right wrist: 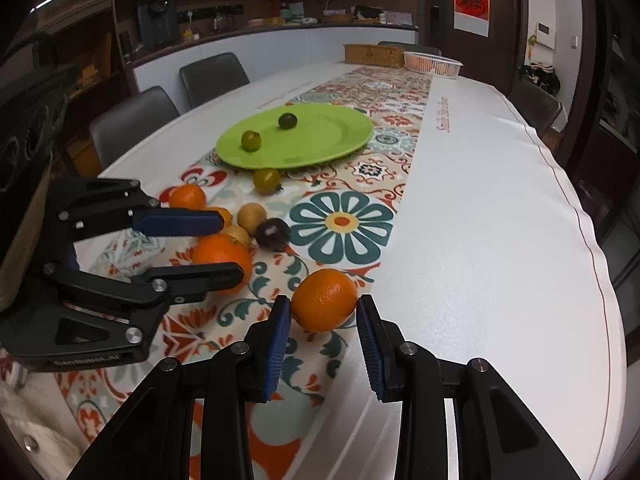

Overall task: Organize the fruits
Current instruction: 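Grasp the large orange with the left tool while the right tool grasps a tangerine, then carry both oranges onto the green plate and open both tools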

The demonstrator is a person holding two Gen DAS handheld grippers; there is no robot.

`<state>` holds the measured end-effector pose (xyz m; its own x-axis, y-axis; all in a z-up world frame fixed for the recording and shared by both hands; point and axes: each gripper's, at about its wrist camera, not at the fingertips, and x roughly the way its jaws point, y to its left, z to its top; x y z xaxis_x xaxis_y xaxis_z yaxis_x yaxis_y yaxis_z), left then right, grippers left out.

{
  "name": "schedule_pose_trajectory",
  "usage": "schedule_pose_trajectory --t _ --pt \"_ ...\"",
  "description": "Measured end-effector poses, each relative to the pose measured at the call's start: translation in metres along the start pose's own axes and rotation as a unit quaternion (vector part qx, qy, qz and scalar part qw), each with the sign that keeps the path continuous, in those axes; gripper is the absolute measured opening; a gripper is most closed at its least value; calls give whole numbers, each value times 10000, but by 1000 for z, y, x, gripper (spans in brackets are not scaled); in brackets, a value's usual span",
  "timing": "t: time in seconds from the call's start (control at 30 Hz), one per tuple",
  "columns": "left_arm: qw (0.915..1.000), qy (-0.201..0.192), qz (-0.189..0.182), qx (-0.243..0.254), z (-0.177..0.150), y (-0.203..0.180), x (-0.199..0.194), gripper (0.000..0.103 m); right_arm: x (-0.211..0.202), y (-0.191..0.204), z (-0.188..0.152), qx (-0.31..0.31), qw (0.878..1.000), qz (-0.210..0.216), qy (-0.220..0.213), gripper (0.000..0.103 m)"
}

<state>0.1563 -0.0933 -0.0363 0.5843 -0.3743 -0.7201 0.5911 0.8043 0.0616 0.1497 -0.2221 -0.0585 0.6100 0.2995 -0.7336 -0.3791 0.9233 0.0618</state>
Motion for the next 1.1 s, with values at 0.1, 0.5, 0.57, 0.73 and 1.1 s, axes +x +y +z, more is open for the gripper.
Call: schedule_pose_trajectory --t 0.1,0.5,0.57,0.73,1.1 --pt "10000 -80 6 -56 -1 0 -7 36 -4 4 -1 29 10000 9 -12 35" --pt "9976 -396 291 -479 2 19 -32 35 -20 16 13 124 9995 20 -292 35" --pt "9969 -464 372 -523 4 24 -36 35 -21 18 20 135 9993 21 -352 35" --pt "9948 -597 562 -598 8 36 -43 35 -21 25 35 91 9988 29 -480 35" --pt "9902 -740 907 -756 22 76 -45 35 -1 34 73 47 9986 118 -509 35"
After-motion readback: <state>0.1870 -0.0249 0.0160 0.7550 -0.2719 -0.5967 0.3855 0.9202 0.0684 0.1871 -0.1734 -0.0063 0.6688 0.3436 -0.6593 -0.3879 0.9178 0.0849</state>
